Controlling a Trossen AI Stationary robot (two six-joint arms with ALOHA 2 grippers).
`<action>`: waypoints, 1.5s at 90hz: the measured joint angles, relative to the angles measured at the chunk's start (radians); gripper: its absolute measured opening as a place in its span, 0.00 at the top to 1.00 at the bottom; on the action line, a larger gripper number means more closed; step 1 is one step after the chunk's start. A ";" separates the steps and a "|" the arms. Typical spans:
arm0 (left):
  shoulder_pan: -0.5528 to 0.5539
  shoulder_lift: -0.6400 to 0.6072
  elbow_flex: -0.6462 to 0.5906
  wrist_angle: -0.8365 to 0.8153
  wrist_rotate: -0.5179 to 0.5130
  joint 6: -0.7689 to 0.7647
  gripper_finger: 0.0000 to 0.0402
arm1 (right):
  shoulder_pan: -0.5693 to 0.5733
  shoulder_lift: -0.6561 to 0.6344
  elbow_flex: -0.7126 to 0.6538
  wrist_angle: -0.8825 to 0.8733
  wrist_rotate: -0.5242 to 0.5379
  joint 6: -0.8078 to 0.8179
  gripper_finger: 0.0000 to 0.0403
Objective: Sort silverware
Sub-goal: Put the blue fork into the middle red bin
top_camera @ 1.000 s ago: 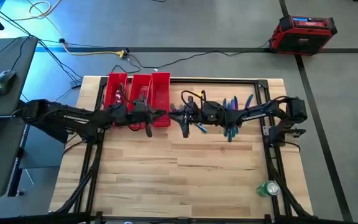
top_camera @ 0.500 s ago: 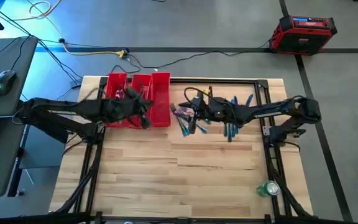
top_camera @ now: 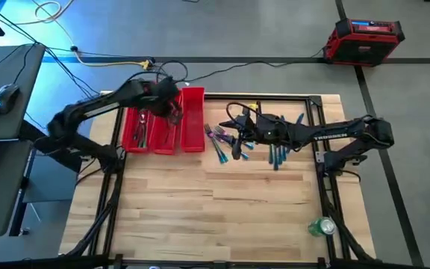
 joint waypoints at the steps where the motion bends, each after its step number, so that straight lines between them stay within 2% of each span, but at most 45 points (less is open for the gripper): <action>1: 0.006 0.010 0.000 -0.001 0.000 0.001 1.00 | 0.001 0.000 0.000 0.000 0.000 0.000 0.52; 19: 0.105 0.161 0.000 -0.071 0.046 -0.028 1.00 | 0.023 0.000 0.000 0.001 -0.003 -0.015 0.52; 40: 0.165 0.254 0.000 -0.084 0.130 -0.042 1.00 | 0.021 0.000 0.000 0.006 -0.002 -0.015 0.52; 64: 0.198 0.277 0.000 -0.078 0.134 -0.042 0.99 | 0.021 0.000 0.000 0.009 -0.005 -0.015 0.52; 94: 0.207 0.277 0.000 -0.033 0.140 -0.042 0.88 | 0.021 0.001 0.000 0.009 -0.009 -0.012 0.52; 113: 0.195 0.221 0.080 -0.079 0.129 -0.008 0.85 | 0.021 -0.011 0.000 -0.042 -0.009 -0.014 0.52; 135: 0.075 0.001 0.199 -0.086 0.080 0.015 0.85 | -0.012 -0.068 0.000 -0.353 -0.009 -0.004 0.52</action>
